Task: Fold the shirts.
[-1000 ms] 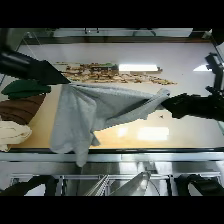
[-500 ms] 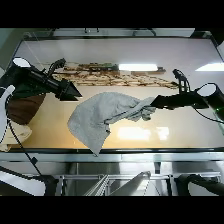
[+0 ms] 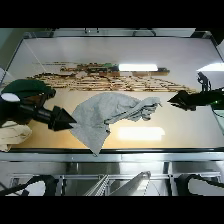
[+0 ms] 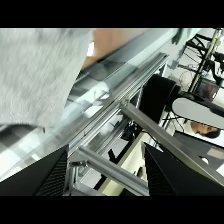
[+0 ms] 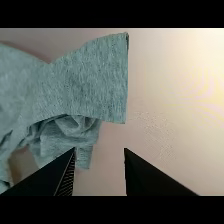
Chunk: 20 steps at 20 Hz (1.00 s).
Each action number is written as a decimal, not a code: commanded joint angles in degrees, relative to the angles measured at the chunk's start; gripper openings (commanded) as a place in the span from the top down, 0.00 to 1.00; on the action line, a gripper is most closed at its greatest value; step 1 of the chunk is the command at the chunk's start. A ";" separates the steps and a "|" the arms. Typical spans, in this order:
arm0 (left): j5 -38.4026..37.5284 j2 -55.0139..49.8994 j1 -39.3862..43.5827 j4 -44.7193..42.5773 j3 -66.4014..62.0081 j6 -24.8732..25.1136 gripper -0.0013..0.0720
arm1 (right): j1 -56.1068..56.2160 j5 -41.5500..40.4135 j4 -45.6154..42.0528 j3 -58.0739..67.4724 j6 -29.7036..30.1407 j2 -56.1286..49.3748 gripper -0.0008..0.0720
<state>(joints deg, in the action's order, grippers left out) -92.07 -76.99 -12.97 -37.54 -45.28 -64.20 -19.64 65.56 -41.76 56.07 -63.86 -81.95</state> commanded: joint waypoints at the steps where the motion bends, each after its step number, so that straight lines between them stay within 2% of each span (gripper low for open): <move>1: 6.29 8.59 -0.39 -1.95 13.90 0.11 0.30 | -0.96 0.94 9.70 0.13 1.09 -7.15 0.51; 2: 7.91 10.38 -0.39 -1.90 15.74 0.09 0.30 | -0.94 1.38 12.92 0.15 1.09 -9.64 0.47; 3: 9.53 12.31 -0.39 -1.95 17.53 0.09 0.30 | -0.96 2.10 16.00 0.15 1.11 -12.02 0.35; 4: 10.62 13.88 -0.39 -1.95 18.80 0.09 0.30 | -0.96 2.19 18.56 0.15 1.14 -14.29 0.32; 9: 12.98 19.93 -0.39 -1.97 21.81 0.07 0.30 | -0.50 2.47 29.64 0.17 2.67 -20.17 0.34; 10: 14.69 20.70 -0.39 -1.97 22.53 0.07 0.30 | -0.15 2.38 31.01 0.26 3.85 -20.68 0.51; 11: 17.11 21.18 -0.39 -1.97 23.41 0.09 0.30 | 0.00 2.38 31.98 0.37 4.39 -20.98 0.63; 12: 19.65 21.22 -0.39 -1.97 24.06 0.09 0.30 | 0.20 2.40 32.46 0.63 5.44 -21.16 0.81; 14: 23.06 19.74 -0.39 -1.99 24.33 0.09 0.30 | 0.35 2.54 32.59 1.11 5.60 -21.14 0.97; 20: 27.41 6.78 -0.37 -1.36 24.17 2.19 0.30 | 0.44 3.04 31.95 1.29 5.73 -21.16 0.97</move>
<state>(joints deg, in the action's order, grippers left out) -68.03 -64.84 -13.32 -39.40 -21.17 -63.59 -19.31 68.34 -10.02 57.25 -58.46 -103.00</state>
